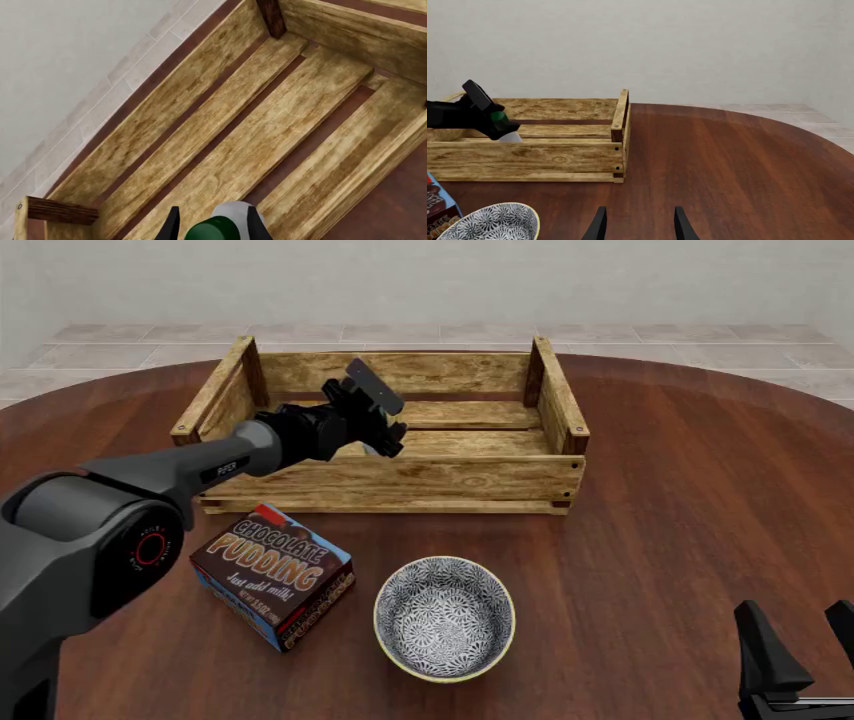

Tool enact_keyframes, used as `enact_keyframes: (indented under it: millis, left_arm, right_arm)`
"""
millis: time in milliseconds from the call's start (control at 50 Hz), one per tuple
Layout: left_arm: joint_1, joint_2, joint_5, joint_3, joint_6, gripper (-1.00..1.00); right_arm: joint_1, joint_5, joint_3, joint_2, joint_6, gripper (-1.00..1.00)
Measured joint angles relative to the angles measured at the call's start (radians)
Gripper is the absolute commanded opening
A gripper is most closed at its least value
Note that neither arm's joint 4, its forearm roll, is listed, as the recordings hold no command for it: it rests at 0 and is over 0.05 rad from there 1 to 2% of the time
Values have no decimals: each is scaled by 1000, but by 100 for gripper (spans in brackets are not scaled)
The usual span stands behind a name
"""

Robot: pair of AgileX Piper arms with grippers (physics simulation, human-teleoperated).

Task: Pick up the salad dressing and put it in the tray.

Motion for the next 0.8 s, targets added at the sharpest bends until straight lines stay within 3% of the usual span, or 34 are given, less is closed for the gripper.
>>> enact_keyframes:
  millis: [800]
  left_arm:
    - [-16, -154, -13, 97, -14, 100]
  right_arm:
    - [0, 0, 0, 0, 0, 100]
